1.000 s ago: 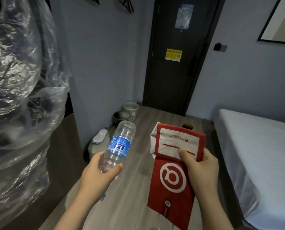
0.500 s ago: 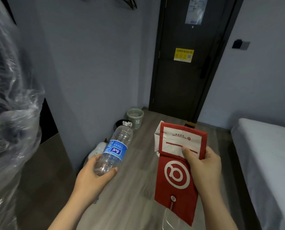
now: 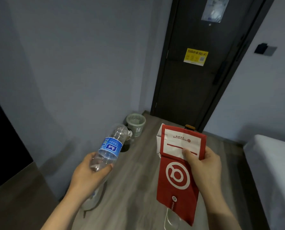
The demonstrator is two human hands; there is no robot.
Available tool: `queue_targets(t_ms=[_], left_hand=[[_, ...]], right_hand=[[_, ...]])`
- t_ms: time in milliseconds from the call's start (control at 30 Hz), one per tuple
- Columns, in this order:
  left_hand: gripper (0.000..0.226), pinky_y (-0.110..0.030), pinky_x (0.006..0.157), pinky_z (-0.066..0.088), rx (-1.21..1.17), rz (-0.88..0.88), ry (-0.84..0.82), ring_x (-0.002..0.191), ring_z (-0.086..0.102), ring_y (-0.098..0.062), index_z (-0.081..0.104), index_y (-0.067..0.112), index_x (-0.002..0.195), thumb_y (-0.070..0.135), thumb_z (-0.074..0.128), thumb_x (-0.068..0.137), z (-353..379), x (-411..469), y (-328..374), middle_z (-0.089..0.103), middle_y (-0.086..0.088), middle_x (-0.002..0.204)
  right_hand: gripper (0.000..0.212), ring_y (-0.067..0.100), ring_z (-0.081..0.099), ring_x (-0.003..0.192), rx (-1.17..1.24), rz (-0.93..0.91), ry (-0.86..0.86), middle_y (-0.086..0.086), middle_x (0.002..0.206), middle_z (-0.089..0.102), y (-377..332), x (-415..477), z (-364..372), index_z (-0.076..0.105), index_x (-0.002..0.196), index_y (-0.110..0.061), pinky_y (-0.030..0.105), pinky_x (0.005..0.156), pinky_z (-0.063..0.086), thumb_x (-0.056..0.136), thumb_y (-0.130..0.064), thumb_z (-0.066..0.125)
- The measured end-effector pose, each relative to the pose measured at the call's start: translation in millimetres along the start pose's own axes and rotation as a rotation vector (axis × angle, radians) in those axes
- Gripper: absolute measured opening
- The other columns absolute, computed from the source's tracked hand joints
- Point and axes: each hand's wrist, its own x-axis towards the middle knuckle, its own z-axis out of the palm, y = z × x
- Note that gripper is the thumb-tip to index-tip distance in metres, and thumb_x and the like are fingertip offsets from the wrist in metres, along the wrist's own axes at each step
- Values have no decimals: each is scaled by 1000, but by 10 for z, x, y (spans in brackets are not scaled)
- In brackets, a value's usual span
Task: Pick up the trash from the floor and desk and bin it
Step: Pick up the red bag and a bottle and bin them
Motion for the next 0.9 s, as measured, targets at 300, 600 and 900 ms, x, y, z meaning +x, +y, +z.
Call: queue_targets(t_ms=[300,600,900], left_hand=[[42,-18,64,42,-13,-86,-37,83,62,-15,50,36,91,35,82,63,383,1439,125,63,12,86],[49,-24,66,46,10,-79,43,78,62,-5,52,26,108,20,81,69,1154,2889,489,65,7,92],[49,-5,51,33,101,-125,86,72,53,4,52,17,120,18,76,77,1716,3953,763,62,-1,102]], right_hand=[[18,4,65,62,-79,113,-22,-15,82,63,196,1336,805,57,102,-29,20,47,51,87,-24,68],[27,-6,57,56,-157,44,-113,-6,99,70,422,3112,1394,63,116,-18,9,41,42,89,-24,65],[28,-1,58,67,-123,89,-210,-7,100,65,494,4555,1921,60,117,-18,16,52,45,89,-21,66]])
